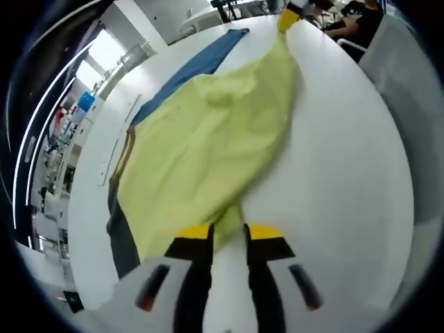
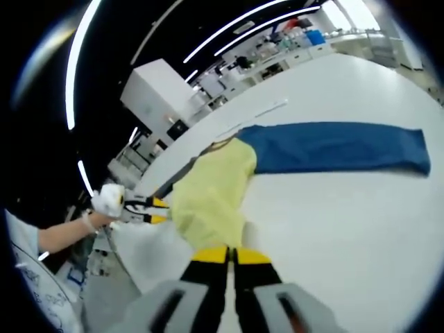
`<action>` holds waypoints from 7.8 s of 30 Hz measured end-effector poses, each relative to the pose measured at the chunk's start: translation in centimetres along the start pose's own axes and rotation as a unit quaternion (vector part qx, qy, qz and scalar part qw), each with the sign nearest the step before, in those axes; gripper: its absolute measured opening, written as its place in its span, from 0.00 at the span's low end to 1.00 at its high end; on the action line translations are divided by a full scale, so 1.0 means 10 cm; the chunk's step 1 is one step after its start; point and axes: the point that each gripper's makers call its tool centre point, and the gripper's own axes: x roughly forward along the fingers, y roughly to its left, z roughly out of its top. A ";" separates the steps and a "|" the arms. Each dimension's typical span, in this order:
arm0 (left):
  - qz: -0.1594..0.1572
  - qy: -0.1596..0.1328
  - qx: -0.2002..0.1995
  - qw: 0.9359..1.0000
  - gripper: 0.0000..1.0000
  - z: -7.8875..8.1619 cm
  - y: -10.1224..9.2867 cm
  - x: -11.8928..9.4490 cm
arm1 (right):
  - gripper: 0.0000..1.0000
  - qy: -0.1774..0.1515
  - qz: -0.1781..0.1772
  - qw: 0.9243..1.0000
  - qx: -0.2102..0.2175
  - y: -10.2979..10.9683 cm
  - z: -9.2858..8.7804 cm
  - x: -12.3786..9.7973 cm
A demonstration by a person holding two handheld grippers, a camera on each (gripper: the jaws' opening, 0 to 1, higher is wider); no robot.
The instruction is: Fold the garment on the visible template until the final outline fits inside the template.
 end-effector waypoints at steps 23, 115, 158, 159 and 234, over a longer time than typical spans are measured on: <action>0.038 -0.024 -0.053 0.998 0.00 0.18 0.28 -0.17 | 0.00 -0.001 0.002 1.000 0.003 -0.01 0.01 0.01; 0.019 -0.144 -0.409 0.901 0.42 0.26 1.08 0.07 | 0.00 -0.015 -0.010 0.999 0.040 -0.11 0.02 -0.02; 0.008 -0.109 -0.418 0.902 0.00 0.19 1.00 0.39 | 0.00 -0.014 -0.012 0.998 0.052 -0.15 -0.01 -0.01; 0.009 -0.109 -0.419 0.901 0.00 0.18 1.01 0.38 | 0.00 -0.014 -0.012 0.998 0.052 -0.14 -0.01 -0.01; 0.036 -0.078 -0.555 0.827 0.00 -0.94 -0.83 -0.88 | 0.00 0.146 0.027 0.973 -0.179 0.26 -0.48 -0.08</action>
